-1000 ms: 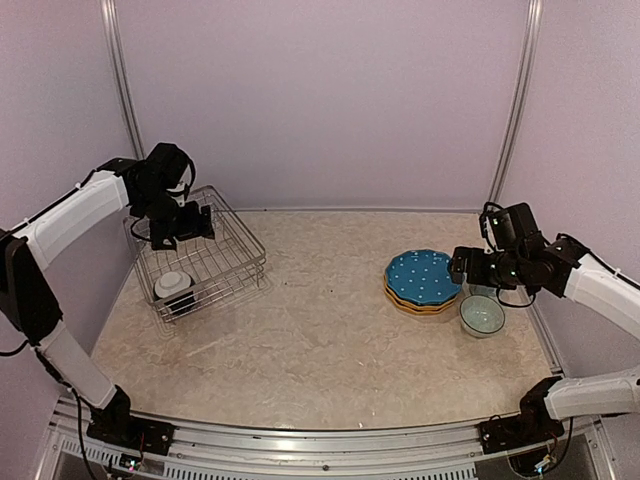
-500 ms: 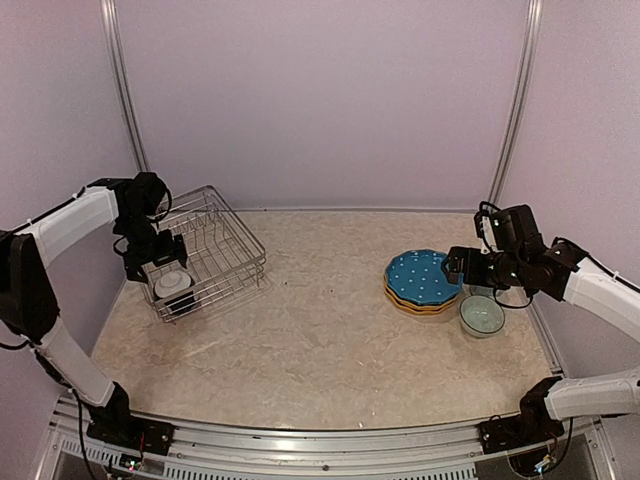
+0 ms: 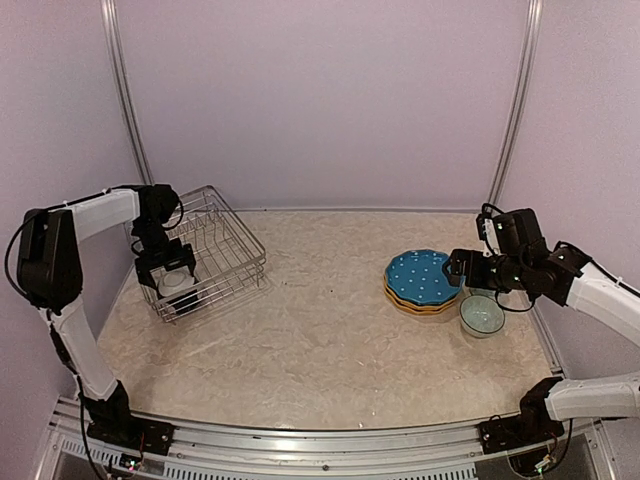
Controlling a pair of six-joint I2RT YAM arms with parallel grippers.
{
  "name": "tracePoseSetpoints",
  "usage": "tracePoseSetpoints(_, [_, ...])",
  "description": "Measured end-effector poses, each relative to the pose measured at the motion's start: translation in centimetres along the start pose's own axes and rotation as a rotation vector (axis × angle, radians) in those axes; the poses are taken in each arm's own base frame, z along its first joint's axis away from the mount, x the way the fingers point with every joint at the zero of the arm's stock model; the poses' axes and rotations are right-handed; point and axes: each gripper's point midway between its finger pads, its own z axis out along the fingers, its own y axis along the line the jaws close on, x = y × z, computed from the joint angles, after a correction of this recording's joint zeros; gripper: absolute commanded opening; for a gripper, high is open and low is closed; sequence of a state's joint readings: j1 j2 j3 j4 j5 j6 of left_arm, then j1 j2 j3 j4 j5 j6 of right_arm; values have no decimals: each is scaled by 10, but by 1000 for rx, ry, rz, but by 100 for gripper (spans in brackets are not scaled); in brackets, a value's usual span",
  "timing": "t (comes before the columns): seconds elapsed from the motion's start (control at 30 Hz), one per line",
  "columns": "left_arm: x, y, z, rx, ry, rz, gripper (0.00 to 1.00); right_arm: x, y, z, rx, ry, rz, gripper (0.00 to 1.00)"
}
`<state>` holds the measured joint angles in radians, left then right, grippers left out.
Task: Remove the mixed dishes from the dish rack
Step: Adjust the bowl on the dish rack.
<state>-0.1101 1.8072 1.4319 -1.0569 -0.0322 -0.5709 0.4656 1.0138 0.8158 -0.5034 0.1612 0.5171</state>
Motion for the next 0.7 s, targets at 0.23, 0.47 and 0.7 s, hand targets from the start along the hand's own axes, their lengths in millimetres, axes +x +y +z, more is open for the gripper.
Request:
tracePoseSetpoints(0.23, [3, -32, -7, 82, -8, 49, 99, 2, 0, 4, 3, 9, -1, 100])
tracePoseSetpoints(0.47, [-12, -79, -30, 188, -85, 108, 99, 2, 1, 5, 2, 14, 0, 100])
tracePoseSetpoints(0.7, [-10, -64, -21, 182, -85, 55, 99, 2, 1, 4, 0, 9, 7, 100])
